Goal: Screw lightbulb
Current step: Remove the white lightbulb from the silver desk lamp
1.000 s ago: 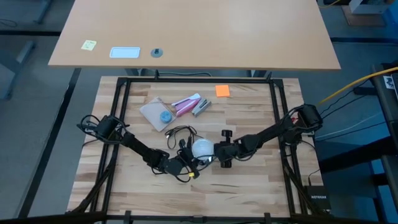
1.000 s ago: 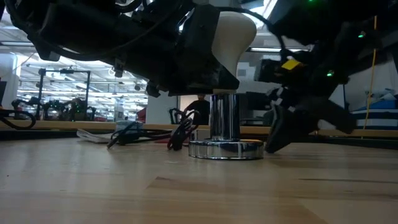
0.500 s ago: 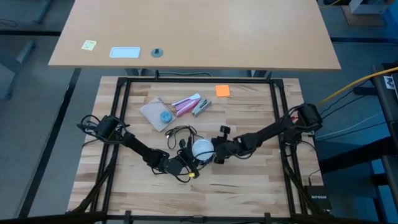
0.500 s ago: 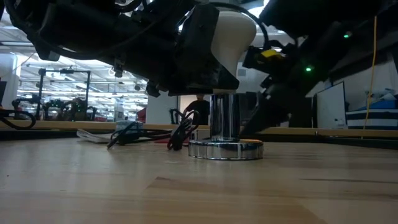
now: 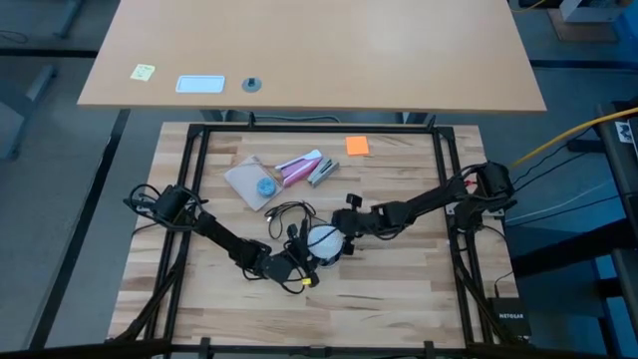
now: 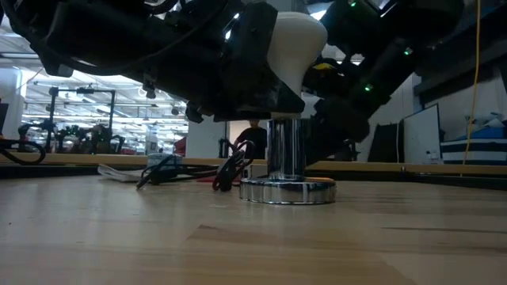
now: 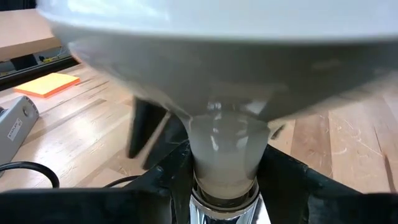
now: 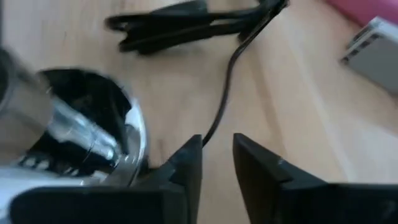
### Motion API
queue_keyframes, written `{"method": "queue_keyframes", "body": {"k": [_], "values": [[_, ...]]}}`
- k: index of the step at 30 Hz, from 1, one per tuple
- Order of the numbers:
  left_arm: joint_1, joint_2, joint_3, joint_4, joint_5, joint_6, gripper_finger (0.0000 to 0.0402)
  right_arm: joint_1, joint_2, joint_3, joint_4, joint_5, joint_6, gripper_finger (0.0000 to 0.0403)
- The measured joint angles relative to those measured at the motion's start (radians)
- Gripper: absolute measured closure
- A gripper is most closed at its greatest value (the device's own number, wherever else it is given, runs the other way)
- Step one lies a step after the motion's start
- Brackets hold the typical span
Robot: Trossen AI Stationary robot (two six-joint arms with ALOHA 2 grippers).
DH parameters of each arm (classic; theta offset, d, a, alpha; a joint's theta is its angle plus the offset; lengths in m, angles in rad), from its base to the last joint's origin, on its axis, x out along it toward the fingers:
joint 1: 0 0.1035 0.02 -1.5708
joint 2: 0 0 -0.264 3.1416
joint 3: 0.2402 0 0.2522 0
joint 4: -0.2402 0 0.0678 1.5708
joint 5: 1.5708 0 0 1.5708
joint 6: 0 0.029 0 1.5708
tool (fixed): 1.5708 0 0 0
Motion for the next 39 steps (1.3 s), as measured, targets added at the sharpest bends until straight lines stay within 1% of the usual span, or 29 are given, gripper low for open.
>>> {"method": "queue_keyframes", "body": {"k": [3, 8, 13, 17, 20, 22, 25, 29, 30, 31, 35, 39], "values": [[-0.004, 0.000, 0.000, 0.001, 0.003, -0.001, 0.0260, -0.016, -0.001, 0.000, 0.019, -0.022, 0.003, 0.0282], [-0.006, 0.000, 0.000, 0.004, 0.002, 0.007, 0.0260, -0.039, 0.017, 0.001, 0.059, -0.138, 0.029, 0.0232], [-0.006, 0.002, -0.002, 0.030, 0.005, 0.048, 0.0260, -0.038, 0.069, 0.002, 0.095, -0.138, 0.033, 0.0193], [-0.006, 0.002, -0.002, 0.034, 0.010, 0.049, 0.0260, -0.038, 0.115, 0.004, 0.127, -0.136, 0.035, 0.0182], [-0.007, 0.002, -0.002, 0.034, 0.014, 0.049, 0.0260, -0.037, 0.127, 0.005, 0.132, -0.127, 0.031, 0.0198], [-0.008, 0.002, -0.002, 0.032, 0.014, 0.049, 0.0260, -0.037, 0.129, 0.006, 0.130, -0.129, 0.017, 0.0224], [-0.008, 0.002, -0.002, 0.028, 0.014, 0.049, 0.0260, -0.036, 0.130, 0.006, 0.131, -0.138, -0.012, 0.0281], [-0.008, 0.002, -0.001, 0.026, 0.015, 0.049, 0.0260, -0.037, 0.132, 0.006, 0.123, -0.169, -0.058, 0.0375], [-0.008, 0.002, 0.000, 0.025, 0.015, 0.050, 0.0260, -0.037, 0.132, 0.006, 0.121, -0.174, -0.071, 0.0386], [-0.008, 0.002, 0.000, 0.023, 0.015, 0.050, 0.0260, -0.037, 0.132, 0.006, 0.120, -0.182, -0.081, 0.0388], [-0.008, 0.002, 0.000, 0.023, 0.013, 0.048, 0.0260, -0.037, 0.132, 0.006, 0.103, -0.209, -0.082, 0.0374], [-0.007, 0.002, 0.000, 0.022, 0.010, 0.049, 0.0260, -0.037, 0.132, 0.006, 0.057, -0.213, -0.082, 0.0392]]}}
